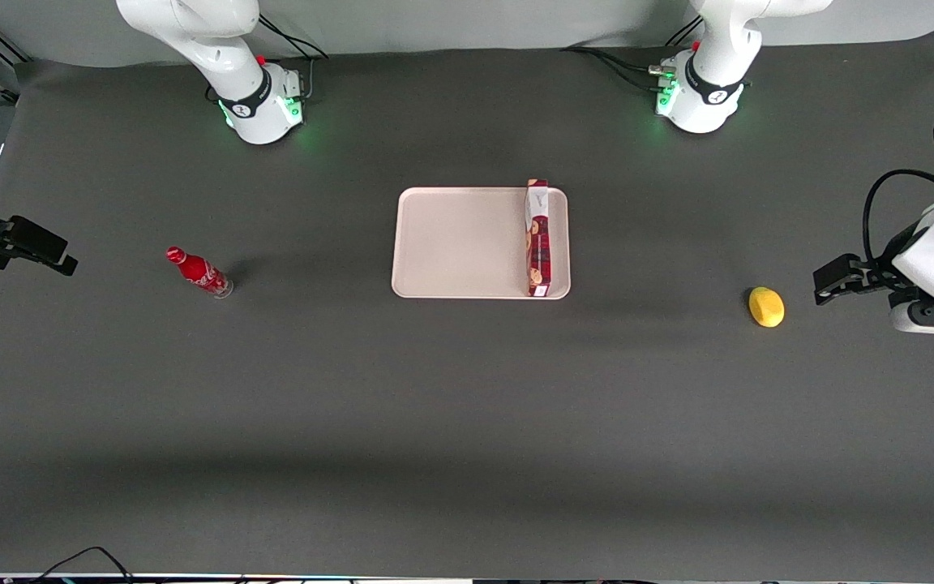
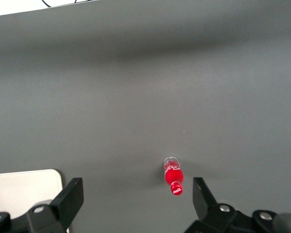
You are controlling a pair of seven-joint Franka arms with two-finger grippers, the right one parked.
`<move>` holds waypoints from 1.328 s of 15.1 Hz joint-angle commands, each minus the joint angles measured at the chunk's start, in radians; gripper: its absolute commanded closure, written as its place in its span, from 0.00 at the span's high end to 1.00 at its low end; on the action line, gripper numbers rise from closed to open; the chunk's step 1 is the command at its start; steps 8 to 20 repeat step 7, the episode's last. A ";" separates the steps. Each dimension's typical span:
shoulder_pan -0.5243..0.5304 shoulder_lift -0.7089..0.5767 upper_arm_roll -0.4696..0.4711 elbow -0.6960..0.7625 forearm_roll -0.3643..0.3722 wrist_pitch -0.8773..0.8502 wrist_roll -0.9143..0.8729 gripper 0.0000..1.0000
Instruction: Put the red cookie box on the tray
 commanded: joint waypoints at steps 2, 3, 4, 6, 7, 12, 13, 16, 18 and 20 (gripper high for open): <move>0.002 0.008 -0.006 0.047 -0.004 -0.031 -0.019 1.00; 0.004 0.008 -0.006 0.061 -0.003 -0.043 -0.021 1.00; 0.004 0.011 -0.006 0.075 0.000 -0.057 -0.021 1.00; 0.005 0.011 -0.004 0.075 0.029 -0.060 -0.021 1.00; 0.005 0.011 -0.004 0.075 0.037 -0.061 -0.018 1.00; 0.005 0.011 -0.004 0.075 0.037 -0.061 -0.018 1.00; 0.005 0.011 -0.004 0.075 0.037 -0.061 -0.018 1.00; 0.005 0.011 -0.004 0.075 0.037 -0.061 -0.018 1.00; 0.005 0.011 -0.004 0.075 0.037 -0.061 -0.018 1.00; 0.005 0.011 -0.004 0.075 0.037 -0.061 -0.018 1.00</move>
